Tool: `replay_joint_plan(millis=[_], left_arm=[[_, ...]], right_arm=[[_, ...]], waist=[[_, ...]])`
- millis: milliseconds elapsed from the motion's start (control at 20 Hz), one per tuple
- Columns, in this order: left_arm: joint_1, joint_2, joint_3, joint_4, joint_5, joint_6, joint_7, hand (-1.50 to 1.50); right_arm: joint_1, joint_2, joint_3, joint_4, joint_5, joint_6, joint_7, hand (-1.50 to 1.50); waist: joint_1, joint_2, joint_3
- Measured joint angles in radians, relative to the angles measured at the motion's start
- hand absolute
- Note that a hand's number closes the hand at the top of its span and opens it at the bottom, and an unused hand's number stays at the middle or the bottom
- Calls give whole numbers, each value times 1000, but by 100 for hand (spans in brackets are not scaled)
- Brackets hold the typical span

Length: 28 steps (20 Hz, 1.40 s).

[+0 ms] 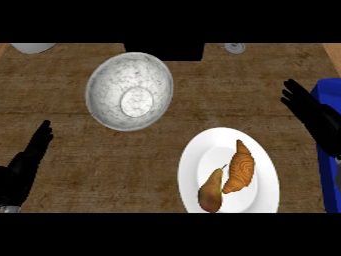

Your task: Pick the pear from the plate and place it in the bowl

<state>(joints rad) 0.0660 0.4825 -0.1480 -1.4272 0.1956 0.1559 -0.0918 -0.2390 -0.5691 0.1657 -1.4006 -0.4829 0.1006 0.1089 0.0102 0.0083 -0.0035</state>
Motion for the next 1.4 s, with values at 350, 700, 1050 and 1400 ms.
replay_joint_plan(millis=[350,700,1050,1400], left_arm=[[-134,-17,87,-66,46,28,-21,0],[-218,-24,153,-79,100,43,-1,0],[-238,-12,197,-59,127,24,8,0],[-260,-2,216,-61,135,19,26,0]], right_arm=[[-129,234,111,-66,3,-132,72,-150],[-133,372,306,-127,389,-577,137,-150],[-210,329,488,-273,701,-666,537,-150],[-332,161,464,-435,676,-401,927,-150]], waist=[[18,-14,-3],[-17,-23,-3],[-32,-24,-2],[-35,-24,-1]])
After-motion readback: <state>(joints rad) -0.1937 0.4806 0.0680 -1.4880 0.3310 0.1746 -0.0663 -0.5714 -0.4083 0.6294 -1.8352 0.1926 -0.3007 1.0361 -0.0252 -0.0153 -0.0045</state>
